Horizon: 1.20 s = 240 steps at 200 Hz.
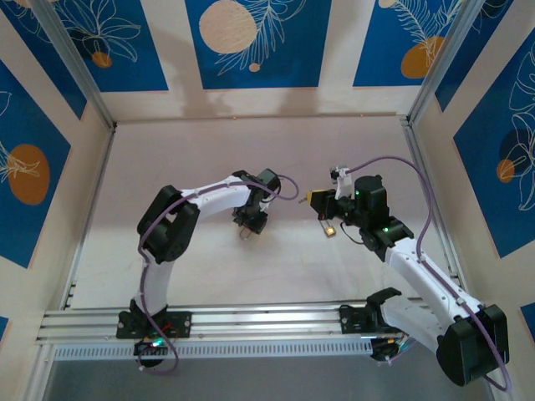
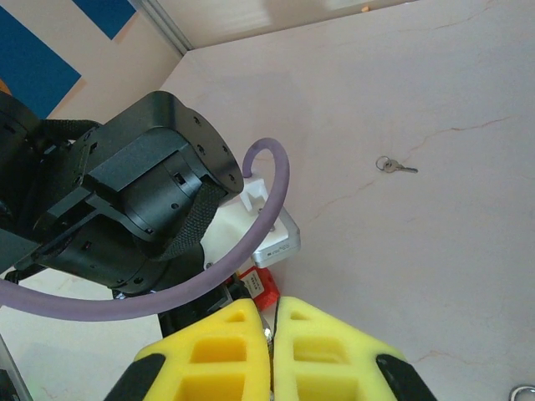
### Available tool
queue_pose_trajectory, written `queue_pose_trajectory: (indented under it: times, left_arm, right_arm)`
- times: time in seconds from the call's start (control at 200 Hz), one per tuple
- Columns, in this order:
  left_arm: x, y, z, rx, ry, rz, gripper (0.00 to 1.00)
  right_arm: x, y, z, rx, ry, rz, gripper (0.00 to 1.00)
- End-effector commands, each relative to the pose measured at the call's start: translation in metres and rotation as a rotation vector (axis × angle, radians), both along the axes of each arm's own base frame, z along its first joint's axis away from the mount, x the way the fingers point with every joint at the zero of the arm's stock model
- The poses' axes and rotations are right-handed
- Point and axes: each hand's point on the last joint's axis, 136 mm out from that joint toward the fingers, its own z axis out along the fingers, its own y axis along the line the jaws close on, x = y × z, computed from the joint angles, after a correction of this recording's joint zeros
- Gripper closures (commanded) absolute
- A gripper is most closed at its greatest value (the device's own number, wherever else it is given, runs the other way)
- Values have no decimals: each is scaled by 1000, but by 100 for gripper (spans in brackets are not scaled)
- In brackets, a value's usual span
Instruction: Unlock with the key
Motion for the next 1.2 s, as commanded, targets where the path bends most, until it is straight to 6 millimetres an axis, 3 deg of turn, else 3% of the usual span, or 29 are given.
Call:
queue_pose_trajectory:
  times: [0.0, 0.275, 0.605, 0.715, 0.82, 1.04, 1.196]
  left_arm:
    - [8, 3, -6, 13, -24, -13, 68]
    - [17, -2, 27, -92, -180, -46, 74]
    - [21, -17, 88, -382, -490, -99, 72]
    - [13, -27, 119, -520, -674, -152, 68]
    - [10, -23, 148, -579, -853, -156, 69]
    - [0, -23, 169, -593, -995, -229, 70]
    - [-21, -35, 183, -600, -1164, -378, 75]
  right_arm:
    - [0, -3, 6, 7, -11, -15, 100]
    - [0, -3, 6, 8, -6, -17, 100]
    - [-1, -2, 11, 22, 12, -16, 100]
    - [0, -1, 16, 28, 23, -10, 100]
    - [1, 1, 22, 30, 31, -4, 100]
    - [5, 10, 35, 41, 37, 18, 100]
    - [5, 22, 43, 39, 29, 37, 100]
